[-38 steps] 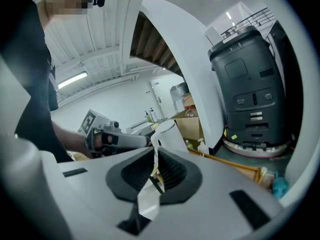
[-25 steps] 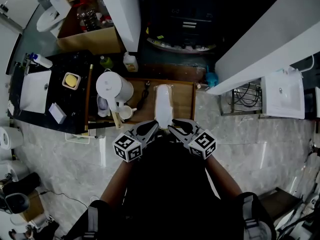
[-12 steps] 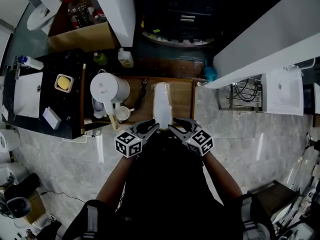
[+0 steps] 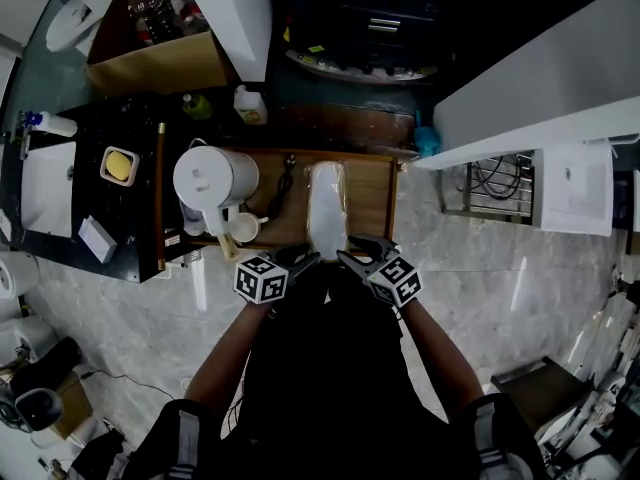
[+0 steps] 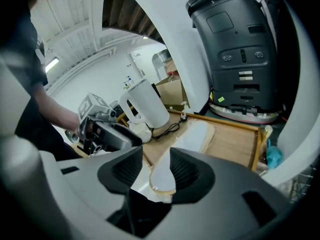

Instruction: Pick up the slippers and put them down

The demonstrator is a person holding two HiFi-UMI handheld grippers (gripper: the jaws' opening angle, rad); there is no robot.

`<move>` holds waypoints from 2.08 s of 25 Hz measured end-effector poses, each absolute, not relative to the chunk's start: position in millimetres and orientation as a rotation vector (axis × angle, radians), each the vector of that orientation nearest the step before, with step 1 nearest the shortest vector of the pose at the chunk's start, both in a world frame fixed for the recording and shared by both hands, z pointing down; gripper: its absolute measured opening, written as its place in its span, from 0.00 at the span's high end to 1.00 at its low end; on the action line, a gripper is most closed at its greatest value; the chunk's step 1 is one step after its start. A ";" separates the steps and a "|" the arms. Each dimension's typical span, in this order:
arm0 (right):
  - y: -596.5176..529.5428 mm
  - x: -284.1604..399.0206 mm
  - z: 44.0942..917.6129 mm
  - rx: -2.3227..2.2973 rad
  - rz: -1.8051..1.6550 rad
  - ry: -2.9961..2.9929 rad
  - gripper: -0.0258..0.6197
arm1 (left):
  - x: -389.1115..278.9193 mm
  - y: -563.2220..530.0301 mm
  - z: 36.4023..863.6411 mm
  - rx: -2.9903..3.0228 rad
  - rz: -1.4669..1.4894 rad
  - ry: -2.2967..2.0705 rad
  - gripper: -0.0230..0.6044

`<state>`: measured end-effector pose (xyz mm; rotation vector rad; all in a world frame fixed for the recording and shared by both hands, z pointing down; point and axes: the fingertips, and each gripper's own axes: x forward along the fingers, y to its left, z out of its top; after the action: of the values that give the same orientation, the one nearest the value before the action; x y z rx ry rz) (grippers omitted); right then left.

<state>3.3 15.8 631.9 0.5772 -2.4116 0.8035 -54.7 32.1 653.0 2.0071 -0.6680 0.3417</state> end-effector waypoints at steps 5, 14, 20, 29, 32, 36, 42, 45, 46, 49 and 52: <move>11.8 7.6 658.9 0.580 0.844 -2.371 0.68 | -57.6 28.7 674.6 1.958 0.366 -0.659 0.71; 8.0 8.0 690.3 0.559 0.907 -2.315 0.63 | -64.2 23.6 714.7 1.797 0.324 -0.663 0.66; 2.5 11.3 710.6 0.566 0.955 -2.254 0.61 | -64.9 17.3 729.1 1.784 0.372 -0.685 0.64; -0.3 12.3 739.1 0.615 1.138 -2.165 0.58 | -70.7 9.9 756.0 1.725 0.422 -0.750 0.63; -0.2 15.0 749.7 0.643 1.213 -2.129 0.58 | -73.4 11.6 763.3 1.705 0.432 -0.750 0.63; 0.2 14.4 761.4 0.651 1.319 -2.095 0.58 | -70.4 12.1 769.9 1.684 0.423 -0.729 0.63; 5.9 9.4 771.0 0.618 1.510 -2.053 0.60 | -56.4 10.8 775.9 1.634 0.385 -0.690 0.63; 6.0 9.1 771.7 0.633 1.517 -2.044 0.63 | -50.1 10.8 774.7 1.641 0.392 -0.677 0.67; 5.9 9.7 771.7 0.637 1.519 -2.042 0.64 | -49.2 10.6 774.3 1.641 0.391 -0.677 0.67; 6.8 11.6 771.2 0.637 1.523 -2.044 0.64 | -48.1 11.6 772.6 1.646 0.386 -0.674 0.68; 6.5 13.9 765.7 0.635 1.508 -2.062 0.65 | -46.1 11.3 768.3 1.654 0.382 -0.672 0.69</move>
<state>13.9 6.5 765.7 0.6353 -2.0618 1.5076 -46.1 11.3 768.3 1.6536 -0.6725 0.3817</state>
